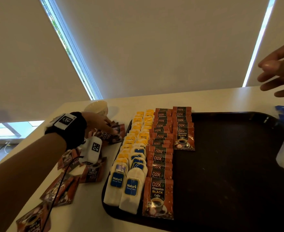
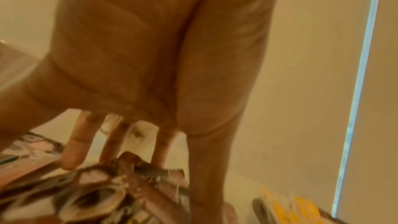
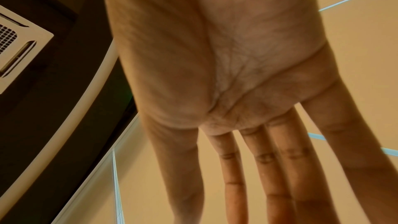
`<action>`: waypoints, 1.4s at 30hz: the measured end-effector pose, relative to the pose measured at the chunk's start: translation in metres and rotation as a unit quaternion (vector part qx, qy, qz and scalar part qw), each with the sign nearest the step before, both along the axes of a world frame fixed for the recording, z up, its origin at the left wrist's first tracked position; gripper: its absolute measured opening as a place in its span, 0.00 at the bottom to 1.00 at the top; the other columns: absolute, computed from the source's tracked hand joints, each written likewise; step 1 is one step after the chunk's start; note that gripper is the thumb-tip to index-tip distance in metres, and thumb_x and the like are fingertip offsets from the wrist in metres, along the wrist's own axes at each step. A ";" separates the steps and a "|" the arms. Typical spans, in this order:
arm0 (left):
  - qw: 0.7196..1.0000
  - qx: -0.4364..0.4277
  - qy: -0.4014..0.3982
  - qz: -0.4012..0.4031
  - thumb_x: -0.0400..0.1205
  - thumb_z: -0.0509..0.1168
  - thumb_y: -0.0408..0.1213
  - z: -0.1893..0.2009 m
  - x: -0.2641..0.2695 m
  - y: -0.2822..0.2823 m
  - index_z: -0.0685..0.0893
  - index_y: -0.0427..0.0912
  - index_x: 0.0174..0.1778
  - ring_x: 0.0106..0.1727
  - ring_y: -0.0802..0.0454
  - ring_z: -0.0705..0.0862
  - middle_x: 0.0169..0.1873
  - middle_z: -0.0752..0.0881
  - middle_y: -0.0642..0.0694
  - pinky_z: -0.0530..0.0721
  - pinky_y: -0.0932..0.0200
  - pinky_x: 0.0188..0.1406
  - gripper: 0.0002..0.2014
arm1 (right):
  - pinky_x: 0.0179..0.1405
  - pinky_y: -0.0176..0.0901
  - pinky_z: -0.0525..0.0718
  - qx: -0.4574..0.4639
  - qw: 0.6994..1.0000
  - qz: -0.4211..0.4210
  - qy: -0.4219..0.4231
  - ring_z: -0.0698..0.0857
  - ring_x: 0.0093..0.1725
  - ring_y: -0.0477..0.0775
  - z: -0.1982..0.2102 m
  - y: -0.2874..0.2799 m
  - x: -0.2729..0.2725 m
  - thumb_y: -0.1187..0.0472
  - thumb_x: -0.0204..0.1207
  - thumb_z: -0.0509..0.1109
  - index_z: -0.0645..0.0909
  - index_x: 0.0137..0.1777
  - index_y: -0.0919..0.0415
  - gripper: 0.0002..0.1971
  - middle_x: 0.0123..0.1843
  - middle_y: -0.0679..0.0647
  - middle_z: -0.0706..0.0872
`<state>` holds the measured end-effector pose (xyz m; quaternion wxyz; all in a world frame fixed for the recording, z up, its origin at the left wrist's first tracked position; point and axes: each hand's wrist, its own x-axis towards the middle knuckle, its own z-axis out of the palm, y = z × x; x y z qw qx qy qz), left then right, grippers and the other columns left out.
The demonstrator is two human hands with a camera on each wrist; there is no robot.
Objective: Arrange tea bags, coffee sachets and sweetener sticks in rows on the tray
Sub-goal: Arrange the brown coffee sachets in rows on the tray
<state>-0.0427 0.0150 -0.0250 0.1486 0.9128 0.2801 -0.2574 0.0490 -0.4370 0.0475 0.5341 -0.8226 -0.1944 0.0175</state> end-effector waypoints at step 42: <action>0.822 -0.340 -0.430 -0.155 0.73 0.70 0.42 0.075 -0.057 -0.117 0.78 0.45 0.58 0.40 0.49 0.91 0.44 0.90 0.49 0.89 0.56 0.33 0.18 | 0.36 0.31 0.86 0.129 0.991 0.039 0.019 0.90 0.41 0.47 -0.017 0.140 -0.106 0.62 0.73 0.72 0.85 0.43 0.59 0.02 0.41 0.55 0.90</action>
